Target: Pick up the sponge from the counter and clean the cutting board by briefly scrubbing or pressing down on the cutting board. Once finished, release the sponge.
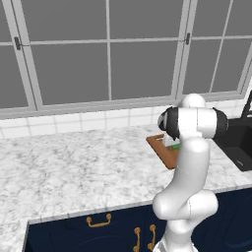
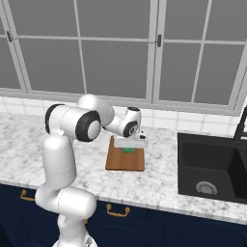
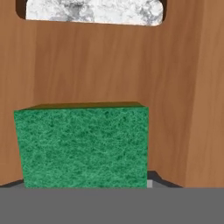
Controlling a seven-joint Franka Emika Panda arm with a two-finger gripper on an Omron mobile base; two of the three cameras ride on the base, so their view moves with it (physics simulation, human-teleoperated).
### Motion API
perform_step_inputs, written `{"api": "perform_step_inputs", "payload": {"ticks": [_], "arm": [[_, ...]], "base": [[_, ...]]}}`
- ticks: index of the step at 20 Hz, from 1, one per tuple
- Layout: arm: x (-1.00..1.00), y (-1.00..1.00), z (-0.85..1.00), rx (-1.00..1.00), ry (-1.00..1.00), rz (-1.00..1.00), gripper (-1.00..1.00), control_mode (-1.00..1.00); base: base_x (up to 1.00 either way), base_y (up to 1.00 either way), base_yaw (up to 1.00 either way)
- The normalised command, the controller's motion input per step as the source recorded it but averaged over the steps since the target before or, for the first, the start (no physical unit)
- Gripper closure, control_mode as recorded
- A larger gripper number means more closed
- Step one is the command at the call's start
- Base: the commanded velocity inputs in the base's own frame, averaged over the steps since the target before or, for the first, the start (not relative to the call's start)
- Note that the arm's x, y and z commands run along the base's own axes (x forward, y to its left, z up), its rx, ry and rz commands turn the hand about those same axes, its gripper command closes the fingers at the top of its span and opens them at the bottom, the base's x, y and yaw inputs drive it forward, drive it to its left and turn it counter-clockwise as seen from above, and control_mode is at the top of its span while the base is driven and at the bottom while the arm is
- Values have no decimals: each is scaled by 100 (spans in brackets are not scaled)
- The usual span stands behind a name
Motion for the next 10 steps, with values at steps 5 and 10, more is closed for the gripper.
{"api": "perform_step_inputs", "payload": {"ticks": [5,10], "arm": [[-100,14,-83,-5,-23,4,100,-100],[-100,9,-65,-12,-6,5,100,-100]], "base": [[0,0,0],[0,0,0]]}}
